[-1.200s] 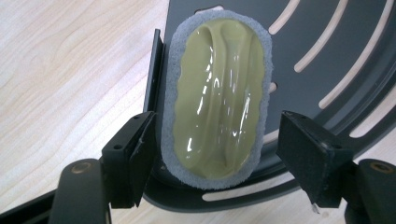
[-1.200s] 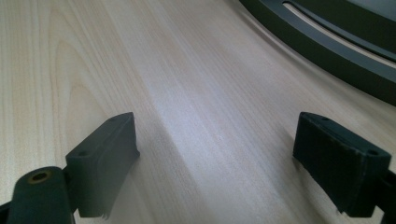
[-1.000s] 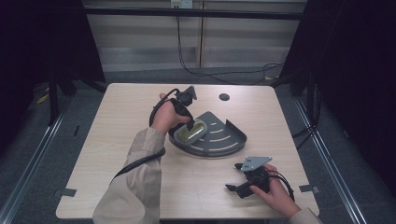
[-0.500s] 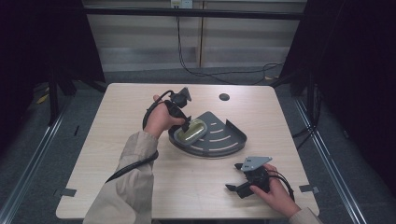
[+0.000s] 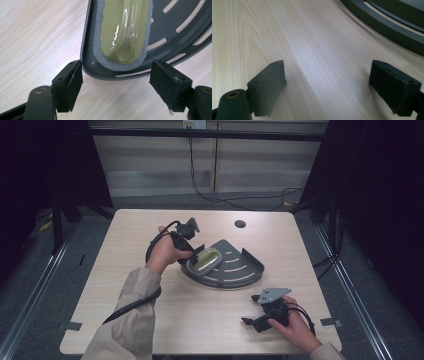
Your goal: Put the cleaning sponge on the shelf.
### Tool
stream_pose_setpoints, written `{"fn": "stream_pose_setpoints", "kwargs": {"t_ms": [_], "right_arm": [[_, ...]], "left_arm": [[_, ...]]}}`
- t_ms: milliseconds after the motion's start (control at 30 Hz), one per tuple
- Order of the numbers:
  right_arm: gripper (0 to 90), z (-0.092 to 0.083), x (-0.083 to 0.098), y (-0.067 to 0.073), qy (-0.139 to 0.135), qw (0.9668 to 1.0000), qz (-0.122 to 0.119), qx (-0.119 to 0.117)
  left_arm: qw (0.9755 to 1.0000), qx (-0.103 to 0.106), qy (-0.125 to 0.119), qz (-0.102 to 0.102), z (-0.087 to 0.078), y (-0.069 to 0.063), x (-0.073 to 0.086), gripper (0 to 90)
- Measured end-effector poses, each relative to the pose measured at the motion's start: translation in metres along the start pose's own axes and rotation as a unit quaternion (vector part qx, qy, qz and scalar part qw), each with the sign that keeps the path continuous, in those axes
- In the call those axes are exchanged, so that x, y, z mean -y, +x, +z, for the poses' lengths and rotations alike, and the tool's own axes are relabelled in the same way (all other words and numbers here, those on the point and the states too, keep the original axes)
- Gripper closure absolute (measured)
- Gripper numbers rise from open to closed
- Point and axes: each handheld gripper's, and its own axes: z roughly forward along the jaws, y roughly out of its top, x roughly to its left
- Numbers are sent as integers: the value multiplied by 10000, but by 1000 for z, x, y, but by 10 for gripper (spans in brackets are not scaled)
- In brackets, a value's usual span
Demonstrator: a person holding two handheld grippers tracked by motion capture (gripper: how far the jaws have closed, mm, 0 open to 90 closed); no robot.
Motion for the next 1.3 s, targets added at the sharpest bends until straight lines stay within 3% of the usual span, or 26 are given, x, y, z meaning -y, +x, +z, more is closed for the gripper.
{"fn": "stream_pose_setpoints", "kwargs": {"t_ms": [600, 1300], "right_arm": [[131, 0, 0, 0, -3, 10000, 13, 18], [131, -1, 1, 1, 7, 10000, 28, 24]], "left_arm": [[9999, 48, 8, -100, -2, 5, 28, 259], [9998, 68, -90, -169, 8, 14, 78, 259]]}}
